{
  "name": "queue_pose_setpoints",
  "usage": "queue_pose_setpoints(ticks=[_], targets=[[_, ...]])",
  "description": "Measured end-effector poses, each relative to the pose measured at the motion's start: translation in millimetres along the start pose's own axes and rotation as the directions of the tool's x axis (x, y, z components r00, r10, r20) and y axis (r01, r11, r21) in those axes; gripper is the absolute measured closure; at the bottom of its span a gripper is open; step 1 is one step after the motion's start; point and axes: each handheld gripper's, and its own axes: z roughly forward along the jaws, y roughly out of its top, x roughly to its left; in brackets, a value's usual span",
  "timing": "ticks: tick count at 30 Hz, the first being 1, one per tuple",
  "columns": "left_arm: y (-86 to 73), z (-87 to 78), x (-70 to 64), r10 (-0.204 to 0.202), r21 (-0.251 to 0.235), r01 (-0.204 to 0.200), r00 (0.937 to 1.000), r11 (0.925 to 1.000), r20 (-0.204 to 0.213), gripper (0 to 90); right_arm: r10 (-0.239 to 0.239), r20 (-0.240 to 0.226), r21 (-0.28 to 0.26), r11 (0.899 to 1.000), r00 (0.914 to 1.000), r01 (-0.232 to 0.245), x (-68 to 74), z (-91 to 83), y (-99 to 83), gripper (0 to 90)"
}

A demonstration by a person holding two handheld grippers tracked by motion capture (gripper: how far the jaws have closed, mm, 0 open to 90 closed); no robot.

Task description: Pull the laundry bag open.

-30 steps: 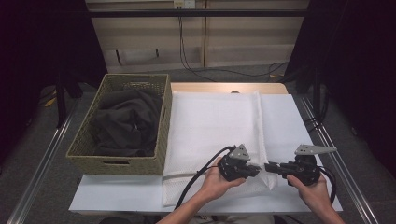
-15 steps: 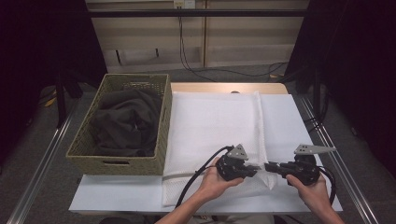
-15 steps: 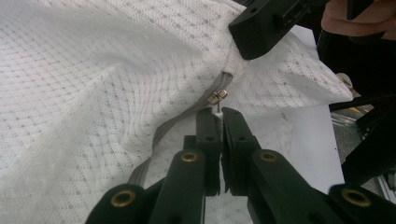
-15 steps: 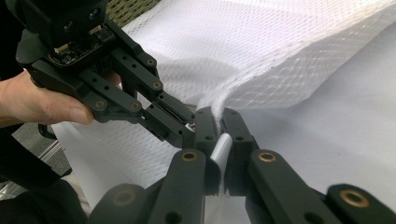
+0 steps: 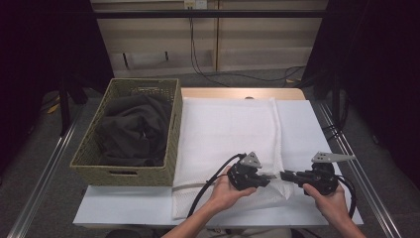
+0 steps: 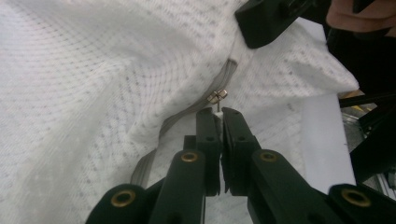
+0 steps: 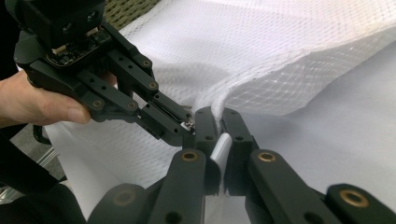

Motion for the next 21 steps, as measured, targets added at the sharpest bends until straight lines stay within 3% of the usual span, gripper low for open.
queue_pose_setpoints(ticks=[7,10,21], targets=[[2.0,-4.5,-3.2,0.038,0.034,-0.038,0.9992,0.9987,-0.013,86.9,0.010,0.002,-0.010,1.000,0.9999,-0.010,-2.5,-0.8,-1.9,87.6],[2.1,-4.2,-4.7,0.022,0.013,-0.022,0.9997,0.9997,-0.013,86.8,0.014,0.007,-0.011,1.000,0.9999,-0.014,-1.3,-1.1,-1.9,87.6],[0.2,-4.3,-2.4,-0.002,0.020,0.002,0.9997,0.9998,-0.024,86.9,0.019,0.030,-0.021,1.000,0.9994,-0.018,-2.9,-4.9,-2.7,87.6]])
